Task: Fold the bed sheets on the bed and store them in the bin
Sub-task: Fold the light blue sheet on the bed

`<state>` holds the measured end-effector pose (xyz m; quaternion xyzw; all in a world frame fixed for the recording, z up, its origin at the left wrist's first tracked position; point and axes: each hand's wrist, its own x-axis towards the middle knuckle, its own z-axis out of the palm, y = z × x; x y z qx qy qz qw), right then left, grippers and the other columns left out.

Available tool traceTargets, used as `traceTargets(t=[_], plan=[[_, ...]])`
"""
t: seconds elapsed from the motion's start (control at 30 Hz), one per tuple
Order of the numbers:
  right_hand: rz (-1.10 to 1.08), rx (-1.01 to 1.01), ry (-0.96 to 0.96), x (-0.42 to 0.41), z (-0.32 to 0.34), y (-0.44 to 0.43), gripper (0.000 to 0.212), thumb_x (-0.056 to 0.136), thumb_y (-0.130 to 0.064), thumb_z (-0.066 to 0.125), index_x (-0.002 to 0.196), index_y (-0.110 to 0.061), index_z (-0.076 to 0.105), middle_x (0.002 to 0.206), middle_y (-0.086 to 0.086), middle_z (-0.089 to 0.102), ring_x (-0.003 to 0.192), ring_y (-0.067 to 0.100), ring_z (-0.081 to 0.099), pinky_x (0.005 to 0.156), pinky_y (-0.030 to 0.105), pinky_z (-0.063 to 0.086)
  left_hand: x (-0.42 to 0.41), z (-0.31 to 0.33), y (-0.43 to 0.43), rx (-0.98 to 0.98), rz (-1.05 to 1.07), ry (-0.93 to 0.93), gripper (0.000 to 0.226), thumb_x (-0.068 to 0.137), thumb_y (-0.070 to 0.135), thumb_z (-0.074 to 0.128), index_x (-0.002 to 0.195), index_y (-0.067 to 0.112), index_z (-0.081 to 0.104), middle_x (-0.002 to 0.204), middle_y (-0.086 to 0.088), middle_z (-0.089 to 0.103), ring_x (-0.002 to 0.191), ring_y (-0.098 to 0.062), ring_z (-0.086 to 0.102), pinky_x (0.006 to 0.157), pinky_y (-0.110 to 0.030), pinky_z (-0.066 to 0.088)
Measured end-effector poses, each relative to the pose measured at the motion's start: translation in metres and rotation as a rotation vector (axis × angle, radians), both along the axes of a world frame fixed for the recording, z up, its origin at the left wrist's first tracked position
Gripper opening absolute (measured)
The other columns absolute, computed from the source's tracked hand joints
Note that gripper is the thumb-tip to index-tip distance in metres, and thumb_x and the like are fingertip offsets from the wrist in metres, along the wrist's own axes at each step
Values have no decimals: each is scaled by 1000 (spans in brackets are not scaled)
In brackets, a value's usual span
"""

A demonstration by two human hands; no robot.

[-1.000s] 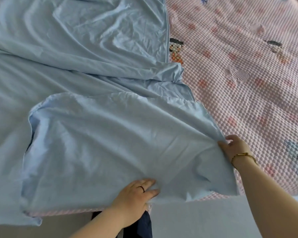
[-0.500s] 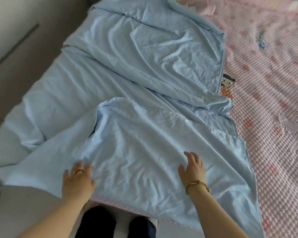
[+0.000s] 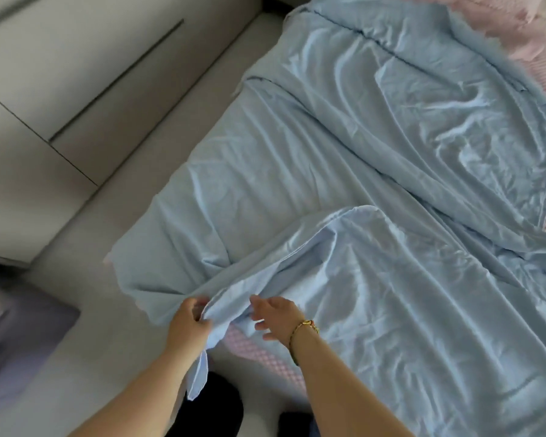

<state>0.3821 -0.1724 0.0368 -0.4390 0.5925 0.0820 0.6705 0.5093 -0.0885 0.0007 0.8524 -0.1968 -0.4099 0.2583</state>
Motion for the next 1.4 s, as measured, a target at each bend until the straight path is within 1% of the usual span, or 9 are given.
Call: traceTargets(t=[0.1,0.23,0.4,0.7,0.83,0.97,1.07,1.27,1.4], plan=[[-26,132,3,47,14,-1,37,91,-47,46,95,-11,56,86,2,57,75,17,55,63,27,48,32,39,2,-123,-162,81,37,83,-8,44,66,23,53,60,8,55,65,-15,51,53,-9,37],[-248,112,-98,95,27,-14,27,93,-30,50,101,-4,53,73,6,57,48,12,59,38,20,44,77,76,-8,-285,-205,190,18,61,36,52,74,24,58,63,10,62,65,-3,58,60,-10,44],[-451,26,-209,123,42,-49,15,93,-17,51,82,-6,49,75,9,53,64,18,54,40,21,49,137,75,-17,185,-707,-44,29,75,26,62,62,19,37,61,6,41,54,-4,38,47,-17,25],[-102,-55,-249,152,54,-107,19,97,-25,40,94,-21,59,100,-4,62,85,10,55,70,22,42,227,96,-63,-217,195,74,15,85,7,62,71,9,56,81,-13,57,70,-23,51,56,-25,39],[63,-386,-126,174,57,-139,29,92,-16,53,120,-10,55,110,3,55,91,10,52,73,11,42,274,117,-131,-331,46,-287,12,88,6,57,97,9,64,88,-8,58,84,-18,51,58,-9,36],[380,-816,198,198,45,-168,59,87,-33,59,139,-22,34,145,-3,29,136,18,23,112,29,16,300,115,-206,-427,-139,-364,20,88,8,58,104,-1,65,93,-12,63,84,-19,52,59,-18,34],[504,-807,368,225,25,-196,75,88,-40,55,146,-22,11,150,-2,23,140,16,15,116,34,5,315,86,-248,-426,-147,-228,26,86,13,61,110,5,63,103,-8,63,91,-20,56,64,-18,35],[630,-554,588,267,-30,-225,61,91,-37,50,143,-21,22,141,3,39,133,24,28,111,35,19,331,-31,-208,0,-165,282,77,70,26,80,133,7,40,127,0,49,113,-16,50,89,-18,40],[692,-569,643,289,-59,-219,62,90,-40,51,142,-20,24,143,6,30,133,26,26,108,34,22,313,-75,-131,271,-193,580,50,78,23,74,119,10,50,111,2,58,102,-16,56,83,-21,47]])
